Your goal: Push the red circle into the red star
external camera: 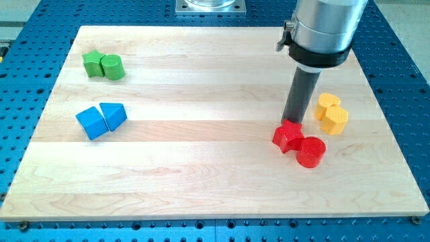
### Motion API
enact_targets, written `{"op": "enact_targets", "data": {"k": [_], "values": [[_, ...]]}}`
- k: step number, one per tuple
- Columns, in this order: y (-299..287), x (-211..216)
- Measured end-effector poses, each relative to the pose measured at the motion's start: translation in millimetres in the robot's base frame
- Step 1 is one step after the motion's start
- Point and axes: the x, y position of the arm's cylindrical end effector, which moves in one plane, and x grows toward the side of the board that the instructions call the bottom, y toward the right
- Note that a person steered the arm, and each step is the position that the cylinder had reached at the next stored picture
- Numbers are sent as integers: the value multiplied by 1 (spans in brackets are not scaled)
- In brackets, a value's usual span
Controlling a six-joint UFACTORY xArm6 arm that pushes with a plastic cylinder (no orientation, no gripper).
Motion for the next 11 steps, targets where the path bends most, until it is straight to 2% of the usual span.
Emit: {"op": "enact_targets", "data": {"k": [1,2,4,5,6,7,10,11], "values": [[0,39],[14,44],[103,26],[110,3],[134,32],[127,96],[20,95],[42,102]]}}
